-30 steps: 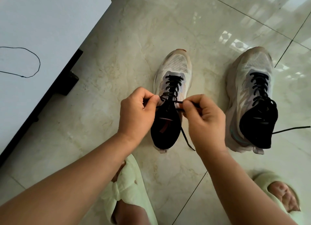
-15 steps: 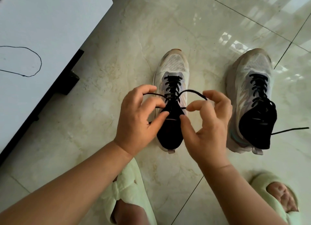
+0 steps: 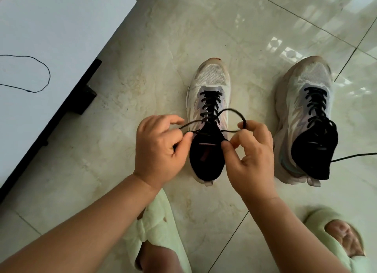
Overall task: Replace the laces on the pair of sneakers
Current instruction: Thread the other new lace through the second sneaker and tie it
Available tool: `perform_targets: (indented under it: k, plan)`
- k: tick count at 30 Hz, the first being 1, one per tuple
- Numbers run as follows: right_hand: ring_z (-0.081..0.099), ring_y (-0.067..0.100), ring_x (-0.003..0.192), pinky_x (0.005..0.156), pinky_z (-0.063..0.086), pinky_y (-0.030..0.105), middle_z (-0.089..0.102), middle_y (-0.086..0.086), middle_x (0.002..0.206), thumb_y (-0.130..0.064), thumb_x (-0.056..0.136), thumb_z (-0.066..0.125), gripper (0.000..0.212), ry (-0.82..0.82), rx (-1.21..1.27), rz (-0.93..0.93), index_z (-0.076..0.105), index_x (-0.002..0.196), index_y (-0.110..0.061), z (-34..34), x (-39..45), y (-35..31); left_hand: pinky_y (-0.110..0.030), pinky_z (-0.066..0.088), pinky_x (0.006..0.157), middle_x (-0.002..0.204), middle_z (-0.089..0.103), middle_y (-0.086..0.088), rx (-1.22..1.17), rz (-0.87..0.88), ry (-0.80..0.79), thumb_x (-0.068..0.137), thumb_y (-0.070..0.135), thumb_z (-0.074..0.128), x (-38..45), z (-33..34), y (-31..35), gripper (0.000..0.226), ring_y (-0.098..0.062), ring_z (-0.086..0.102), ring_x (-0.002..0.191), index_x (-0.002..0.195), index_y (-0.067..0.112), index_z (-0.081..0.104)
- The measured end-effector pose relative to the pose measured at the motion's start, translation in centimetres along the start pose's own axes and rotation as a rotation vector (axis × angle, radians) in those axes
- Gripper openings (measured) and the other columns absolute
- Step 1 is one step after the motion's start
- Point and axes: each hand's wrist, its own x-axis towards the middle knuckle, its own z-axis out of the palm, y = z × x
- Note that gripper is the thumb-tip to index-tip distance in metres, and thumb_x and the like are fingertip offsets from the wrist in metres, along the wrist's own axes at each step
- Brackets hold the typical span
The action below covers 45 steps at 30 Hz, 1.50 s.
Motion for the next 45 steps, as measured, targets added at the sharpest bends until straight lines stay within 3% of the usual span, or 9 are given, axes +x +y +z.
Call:
perform_targets:
  k: [4,8,14,18,21,23,27,32,45]
  plan:
    - [0.048,0.009,0.087,0.07,0.033,0.011,0.053,-0.001,0.099,0.002,0.073,0.053,0.016,0.027,0.078,0.064,0.042,0.062,-0.001,0.2,0.1,-0.3,-0.034,0.046,0.052,0.087,0.068,-0.01,-0.279,-0.328,0.091,0.08,0.008,0.056,0.0,0.0,-0.2,0.04,-0.027,0.059,0.054,0.044,0.001,0.043]
    - [0.045,0.013,0.075,0.062,0.032,0.013,0.05,0.0,0.084,0.007,0.072,0.054,0.016,0.081,0.062,0.148,0.042,0.062,0.001,0.1,0.3,-0.3,-0.039,0.053,0.058,0.091,0.066,-0.008,-0.444,-0.462,0.199,0.087,0.021,0.063,-0.2,0.1,-0.2,0.033,-0.023,0.063,0.063,0.061,0.002,0.061]
    - [0.066,0.018,0.057,0.056,0.055,0.04,0.061,0.008,0.059,0.001,0.079,0.046,0.01,0.199,0.384,0.494,0.045,0.069,0.0,-1.3,1.4,0.3,-0.017,0.044,0.066,0.076,0.062,-0.01,-0.301,-0.592,0.169,0.089,0.02,0.062,-1.5,-0.3,-1.4,0.028,-0.019,0.058,0.071,0.07,0.001,0.066]
    - [0.058,0.02,0.066,0.059,0.047,0.036,0.059,0.011,0.076,-0.012,0.074,0.056,0.007,0.016,0.151,0.476,0.05,0.077,-0.012,-1.1,1.3,0.5,-0.028,0.047,0.056,0.083,0.062,0.005,-0.302,-0.597,-0.03,0.082,0.016,0.067,-1.9,-0.1,-0.7,0.014,-0.012,0.052,0.057,0.095,0.014,0.063]
    - [0.046,0.01,0.11,0.092,0.036,0.029,0.046,-0.011,0.117,-0.018,0.074,0.059,0.053,-0.121,-0.003,0.265,0.045,0.125,-0.021,-1.1,1.0,0.0,-0.011,0.047,0.069,0.116,0.048,0.007,-0.345,-0.374,-0.106,0.075,0.006,0.061,-1.1,-0.3,0.4,0.061,-0.006,0.055,0.075,0.131,0.018,0.043]
    - [0.038,0.009,0.118,0.101,0.028,0.029,0.044,-0.01,0.124,-0.017,0.074,0.057,0.059,-0.108,-0.013,0.062,0.046,0.131,-0.019,-1.3,1.2,-0.6,-0.01,0.047,0.074,0.118,0.046,0.0,-0.284,-0.162,-0.143,0.07,0.006,0.055,-0.6,-0.3,1.3,0.058,-0.005,0.053,0.086,0.126,0.014,0.049]
    - [0.058,0.023,0.092,0.083,0.044,0.036,0.064,-0.001,0.093,-0.015,0.076,0.065,0.02,-0.136,-0.029,-0.148,0.068,0.095,-0.01,-1.2,1.4,-1.2,-0.012,0.036,0.049,0.1,0.052,-0.005,-0.137,-0.121,-0.138,0.07,0.016,0.076,-0.2,-0.2,2.5,0.027,0.0,0.039,0.057,0.093,0.01,0.063]
    - [0.057,0.025,0.067,0.059,0.049,0.04,0.061,0.004,0.075,-0.008,0.083,0.067,0.01,-0.153,-0.078,-0.147,0.06,0.076,-0.004,-1.2,1.7,-1.0,-0.019,0.036,0.048,0.087,0.056,-0.004,-0.122,-0.06,-0.073,0.077,0.027,0.072,-0.1,-0.5,1.8,0.018,-0.004,0.036,0.057,0.076,0.009,0.071]
    - [0.054,0.021,0.064,0.055,0.046,0.036,0.058,0.004,0.071,-0.004,0.083,0.063,0.014,-0.144,-0.072,-0.134,0.054,0.073,-0.005,-1.4,1.6,-0.1,-0.017,0.044,0.059,0.094,0.055,-0.005,-0.33,-0.184,-0.001,0.078,0.012,0.069,-0.4,-0.4,1.3,0.013,-0.01,0.051,0.059,0.069,0.003,0.066]
